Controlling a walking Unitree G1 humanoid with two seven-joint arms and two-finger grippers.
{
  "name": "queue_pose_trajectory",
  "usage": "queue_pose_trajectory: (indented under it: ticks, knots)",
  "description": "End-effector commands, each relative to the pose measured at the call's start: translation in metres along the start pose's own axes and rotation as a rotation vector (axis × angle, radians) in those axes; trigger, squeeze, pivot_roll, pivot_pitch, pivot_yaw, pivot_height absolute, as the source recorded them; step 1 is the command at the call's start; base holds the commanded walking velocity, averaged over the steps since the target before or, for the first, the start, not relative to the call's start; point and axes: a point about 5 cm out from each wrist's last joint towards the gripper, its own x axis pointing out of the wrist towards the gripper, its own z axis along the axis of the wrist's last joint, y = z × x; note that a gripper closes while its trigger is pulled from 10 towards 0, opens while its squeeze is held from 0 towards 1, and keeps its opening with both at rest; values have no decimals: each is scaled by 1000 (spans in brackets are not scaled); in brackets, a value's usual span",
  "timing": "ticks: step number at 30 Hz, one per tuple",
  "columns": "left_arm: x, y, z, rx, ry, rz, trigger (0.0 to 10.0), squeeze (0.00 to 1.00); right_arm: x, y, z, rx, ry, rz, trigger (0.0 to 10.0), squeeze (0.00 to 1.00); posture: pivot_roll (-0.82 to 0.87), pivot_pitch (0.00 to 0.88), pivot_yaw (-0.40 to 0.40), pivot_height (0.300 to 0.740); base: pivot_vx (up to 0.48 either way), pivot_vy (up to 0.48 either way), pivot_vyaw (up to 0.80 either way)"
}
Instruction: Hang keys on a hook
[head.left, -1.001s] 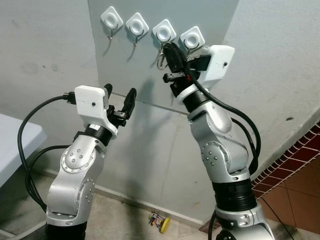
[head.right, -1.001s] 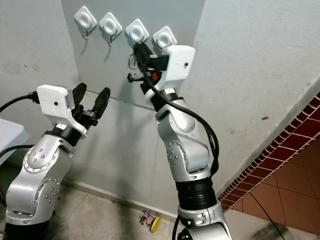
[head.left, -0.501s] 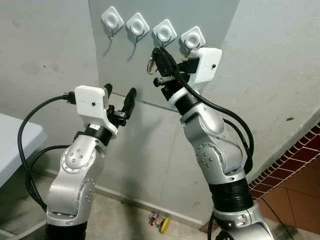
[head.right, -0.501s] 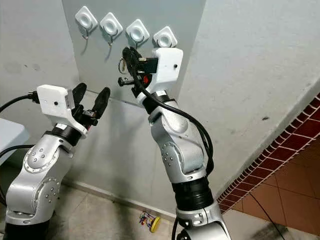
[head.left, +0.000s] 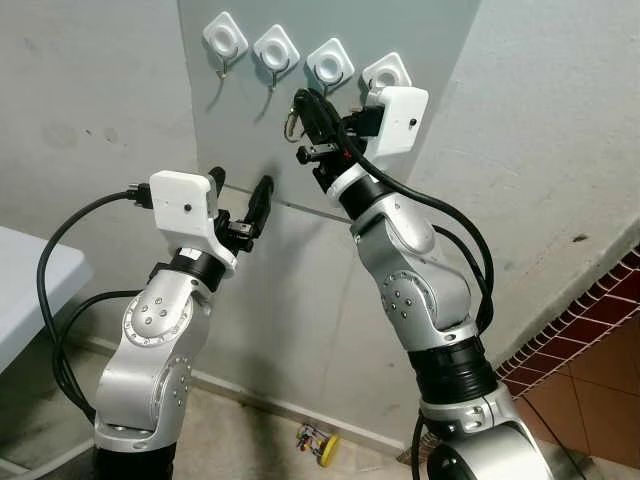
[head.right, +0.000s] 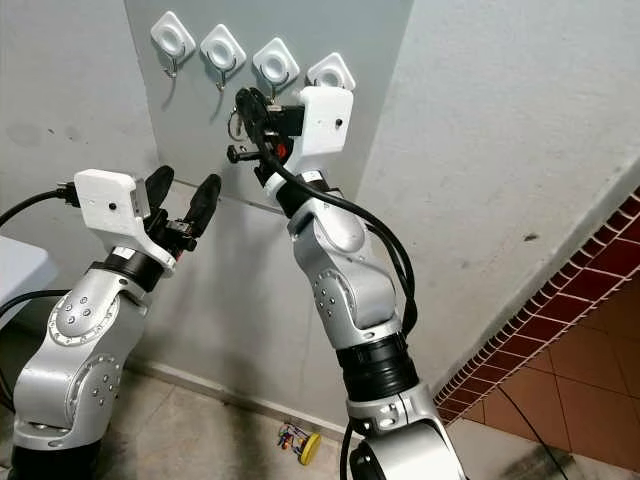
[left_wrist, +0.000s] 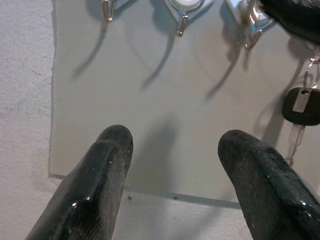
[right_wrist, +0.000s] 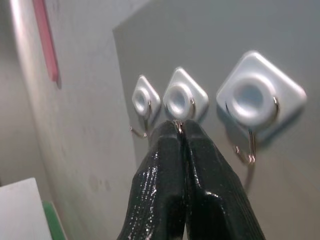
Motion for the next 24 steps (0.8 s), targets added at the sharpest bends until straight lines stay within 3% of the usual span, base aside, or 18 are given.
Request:
queue_pose_trajectory:
  ticks: [1,11,24]
  knots:
    - [1,-2,3,6,-5,1,10000,0,21,38,16,101,-101,81,10000,0,14,0,-133,740,0,0,0]
    - [1,-2,3,2,-6,1,10000,0,29,30,21,84,-120,42,10000,0,13,0,-133,740,0,0,0]
    - [3,-2,3,-3,-8,-1,10000,0,16,-2,14,12,-87,-100,10000,0,-3,0,-125,740,0,0,0]
